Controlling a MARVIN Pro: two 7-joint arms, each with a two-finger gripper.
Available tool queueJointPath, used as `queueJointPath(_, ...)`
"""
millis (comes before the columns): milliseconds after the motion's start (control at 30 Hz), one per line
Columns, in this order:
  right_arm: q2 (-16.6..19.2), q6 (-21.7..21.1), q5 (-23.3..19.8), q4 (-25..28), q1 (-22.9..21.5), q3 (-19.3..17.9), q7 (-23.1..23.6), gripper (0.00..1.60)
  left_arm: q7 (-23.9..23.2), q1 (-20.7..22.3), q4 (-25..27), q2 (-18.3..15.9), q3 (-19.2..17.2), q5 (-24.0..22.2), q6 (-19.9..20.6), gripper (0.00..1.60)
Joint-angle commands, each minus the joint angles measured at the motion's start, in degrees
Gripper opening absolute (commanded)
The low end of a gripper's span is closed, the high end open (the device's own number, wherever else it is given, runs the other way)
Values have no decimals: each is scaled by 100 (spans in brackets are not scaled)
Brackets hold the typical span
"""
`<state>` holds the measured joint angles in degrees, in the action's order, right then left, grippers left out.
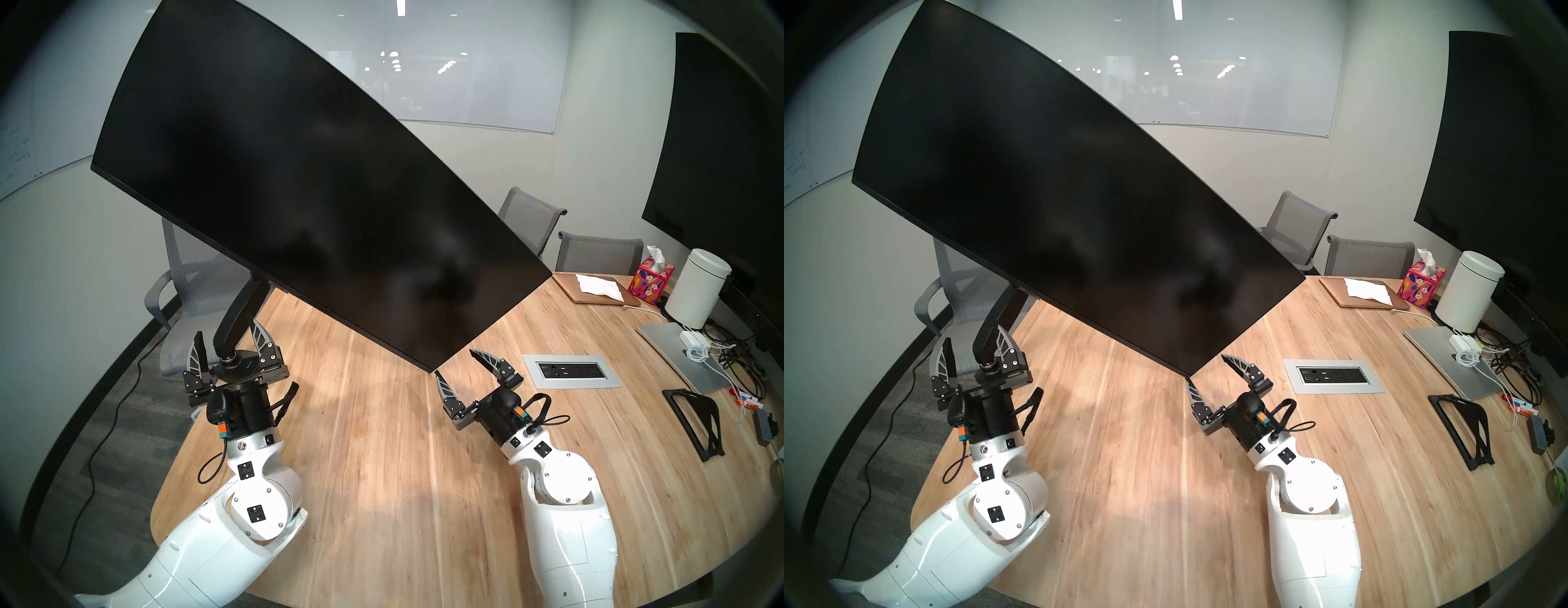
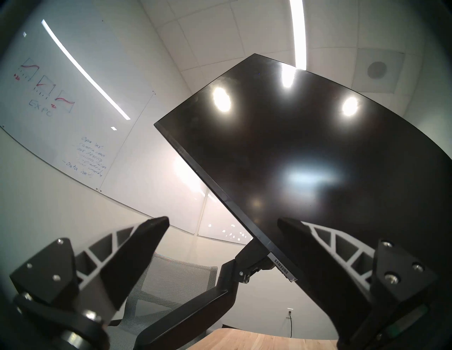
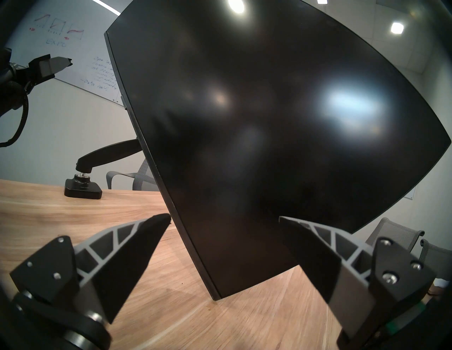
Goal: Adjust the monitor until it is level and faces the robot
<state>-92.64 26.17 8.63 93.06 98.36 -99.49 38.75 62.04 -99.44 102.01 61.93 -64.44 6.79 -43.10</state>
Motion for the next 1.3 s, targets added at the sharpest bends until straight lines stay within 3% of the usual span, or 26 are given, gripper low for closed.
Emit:
queueJointPath(0,-3,4,-19,91,-25,-3,0,160,84,-97,104,14,-62,19,-105,160)
queueJointPath(333,-3,5,-19,91,-25,-3,0,160,-167,-331,268,-168,-75,-65,-146,160)
queueJointPath(900,-3,5,-19,91,-26,-3,0,160,-573,-719,550,-761,13,-481,-61,160)
queueJointPath(1267,-3,6,-19,90,-26,-3,0,160,-725,-993,624,-1003,42,-392,-196,160)
